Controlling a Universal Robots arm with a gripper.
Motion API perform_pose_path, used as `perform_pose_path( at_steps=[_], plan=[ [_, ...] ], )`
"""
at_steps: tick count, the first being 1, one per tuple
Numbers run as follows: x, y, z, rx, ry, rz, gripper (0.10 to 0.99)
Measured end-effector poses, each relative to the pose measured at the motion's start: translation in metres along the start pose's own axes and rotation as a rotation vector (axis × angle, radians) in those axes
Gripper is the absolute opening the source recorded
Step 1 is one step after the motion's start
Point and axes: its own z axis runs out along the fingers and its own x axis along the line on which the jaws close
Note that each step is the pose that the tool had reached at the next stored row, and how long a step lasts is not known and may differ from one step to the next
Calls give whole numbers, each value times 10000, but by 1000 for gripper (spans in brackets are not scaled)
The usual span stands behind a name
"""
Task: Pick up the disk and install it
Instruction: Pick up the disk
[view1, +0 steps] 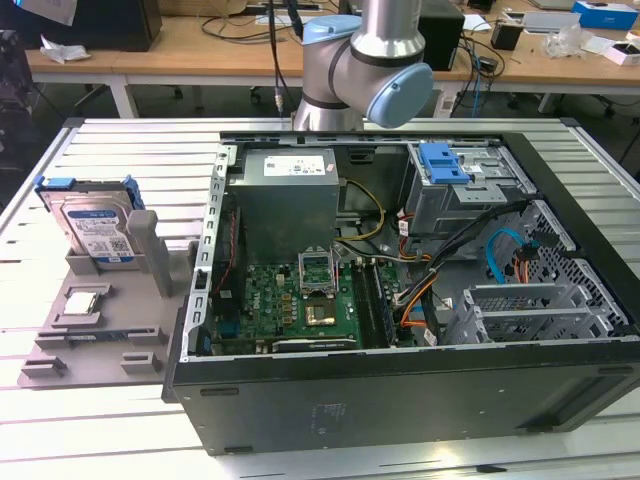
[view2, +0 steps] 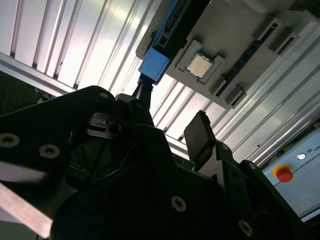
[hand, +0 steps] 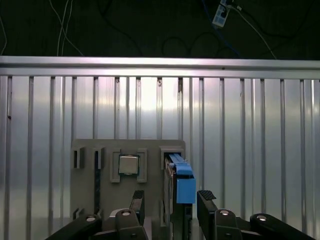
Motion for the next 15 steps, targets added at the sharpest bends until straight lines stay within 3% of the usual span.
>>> perform_pose_path(
  at_steps=[15],
  plan=[
    [-51,-152,277,-51,4,2,541]
  ],
)
